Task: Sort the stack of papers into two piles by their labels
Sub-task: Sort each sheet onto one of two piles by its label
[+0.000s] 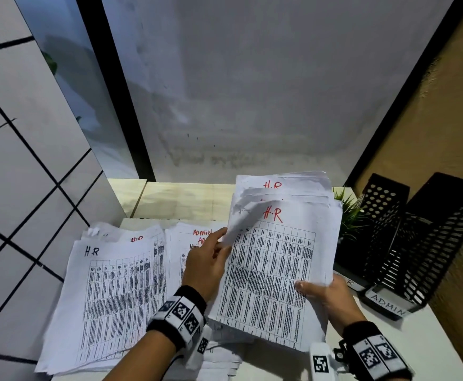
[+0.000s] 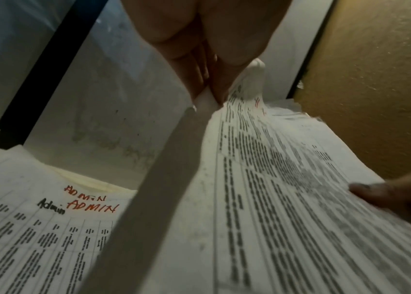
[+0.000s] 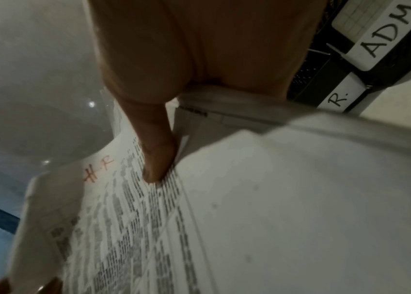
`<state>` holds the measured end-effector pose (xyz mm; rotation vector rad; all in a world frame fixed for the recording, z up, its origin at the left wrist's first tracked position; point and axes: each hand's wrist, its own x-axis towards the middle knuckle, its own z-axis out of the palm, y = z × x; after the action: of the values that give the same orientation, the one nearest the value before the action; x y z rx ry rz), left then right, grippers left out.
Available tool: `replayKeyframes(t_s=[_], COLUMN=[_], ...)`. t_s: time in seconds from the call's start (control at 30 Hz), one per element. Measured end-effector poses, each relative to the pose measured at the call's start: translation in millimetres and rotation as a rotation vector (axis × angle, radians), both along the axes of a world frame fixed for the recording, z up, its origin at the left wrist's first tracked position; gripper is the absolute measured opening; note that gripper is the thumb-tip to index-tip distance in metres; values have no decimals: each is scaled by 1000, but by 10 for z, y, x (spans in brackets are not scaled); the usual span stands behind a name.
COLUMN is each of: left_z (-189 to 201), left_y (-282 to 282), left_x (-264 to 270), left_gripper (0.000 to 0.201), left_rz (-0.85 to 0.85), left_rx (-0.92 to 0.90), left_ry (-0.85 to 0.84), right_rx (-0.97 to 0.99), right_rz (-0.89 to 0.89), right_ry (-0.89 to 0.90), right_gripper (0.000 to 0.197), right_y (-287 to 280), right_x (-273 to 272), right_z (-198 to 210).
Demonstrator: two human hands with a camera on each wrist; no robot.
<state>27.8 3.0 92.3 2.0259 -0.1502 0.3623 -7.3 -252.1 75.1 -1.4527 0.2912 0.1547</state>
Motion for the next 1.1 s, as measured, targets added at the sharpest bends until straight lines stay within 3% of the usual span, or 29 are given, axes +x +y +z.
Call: replayKeyframes(t_s=[0.07,0.27,0.4,0.5,0.53,0.63,0.7,0.8,0.97,1.1], left_z=[-60,-142,-99,-15,40,157,197,145,87,42], left_y=[27,30,32,-13,-27,-46,-68,-84,-92,-74], left_x=[-79,-296,-309,-327,-321,-235,-162,-20,106,26], left_gripper=[29,23,35,15,14,50,46,16,19,12], left_rz=[-6,-28,-27,-36,-33,9,40,159,294,268], left_rx=[65,-26,-133,-257,-338,-508,-462,-221,-284,-301], left_ry=[-125,-208,-106,57,131,341,388,320,347,289], right_rx=[-17,-20,-21,-46,-51,-57,-53,-59,-60,-59], right_rz=[15,0,-5,8,7,15,16,17,29,34], right_ry=[-10,-37,-24,-23,-18,-16,-15,-12,-6,-1], right_gripper=[85,96,74,81,75,61,72,100,95,73], right_y=[1,10,12,12,10,8,17,16,-1,-27], right_x=[8,9,3,-4,-7,-22,-37,-46,-55,-62], right_z=[31,29,24,18,15,31,44,37,31,14])
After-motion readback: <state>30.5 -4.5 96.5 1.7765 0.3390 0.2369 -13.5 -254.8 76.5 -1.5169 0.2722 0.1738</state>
